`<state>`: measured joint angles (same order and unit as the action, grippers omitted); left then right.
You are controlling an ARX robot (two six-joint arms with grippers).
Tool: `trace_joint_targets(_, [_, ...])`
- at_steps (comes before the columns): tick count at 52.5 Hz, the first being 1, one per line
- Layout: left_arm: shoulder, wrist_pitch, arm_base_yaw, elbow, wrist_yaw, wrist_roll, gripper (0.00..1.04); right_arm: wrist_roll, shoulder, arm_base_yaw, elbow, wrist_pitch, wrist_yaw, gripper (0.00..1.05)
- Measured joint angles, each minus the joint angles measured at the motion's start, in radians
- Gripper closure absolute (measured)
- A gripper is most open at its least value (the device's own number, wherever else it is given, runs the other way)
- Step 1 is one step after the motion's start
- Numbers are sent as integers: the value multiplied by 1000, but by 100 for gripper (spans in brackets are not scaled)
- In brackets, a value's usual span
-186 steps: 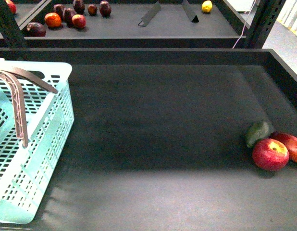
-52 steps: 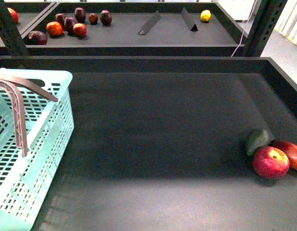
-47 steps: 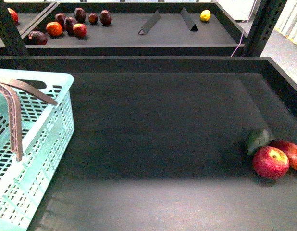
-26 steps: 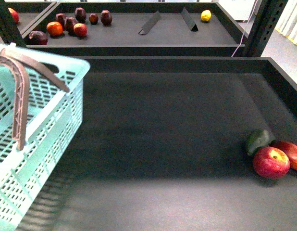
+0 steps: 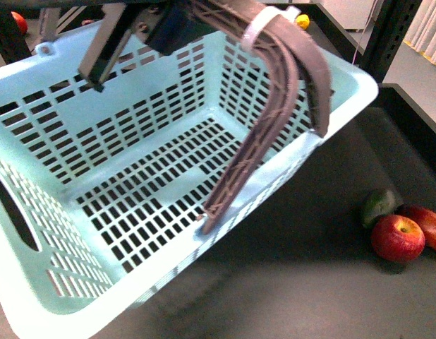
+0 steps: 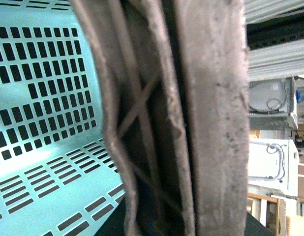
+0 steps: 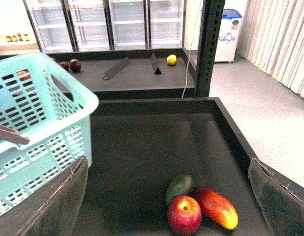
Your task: Pick apple with right arm and hold basket with left
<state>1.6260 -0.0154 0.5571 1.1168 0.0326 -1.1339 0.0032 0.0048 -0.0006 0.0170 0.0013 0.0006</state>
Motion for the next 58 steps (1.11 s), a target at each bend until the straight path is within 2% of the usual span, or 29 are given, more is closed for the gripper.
trace_joint_targets(13, [41,3,89,56,-4,42,89,0,0,0,0,0,0,9])
trace_joint_targets(38, [48,-3,98,58,-2,64,89,5,3,1,1,-3,5,9])
trace_joint_targets(40, [48,-3,98,58,-2,64,89,44,37,12,28,-77,59,9])
trace_joint_targets(43, [48,-3,97,58,-3,65,89,211,211,3,139,-320,176,9])
trace_joint_targets(46, [48,-3,98,59,-3,67,89,344,389,-66,196,-402,166,9])
trace_joint_targets(48, [48,-3,98,60,-6,68,89,375,460,-106,204,-374,137,9])
trace_joint_targets(52, [49,-3,98,60,-8,65,89,404,652,-208,229,-218,62,9])
trace_joint_targets(58, [49,-3,97,60,-2,68,89,372,928,-252,290,16,45,9])
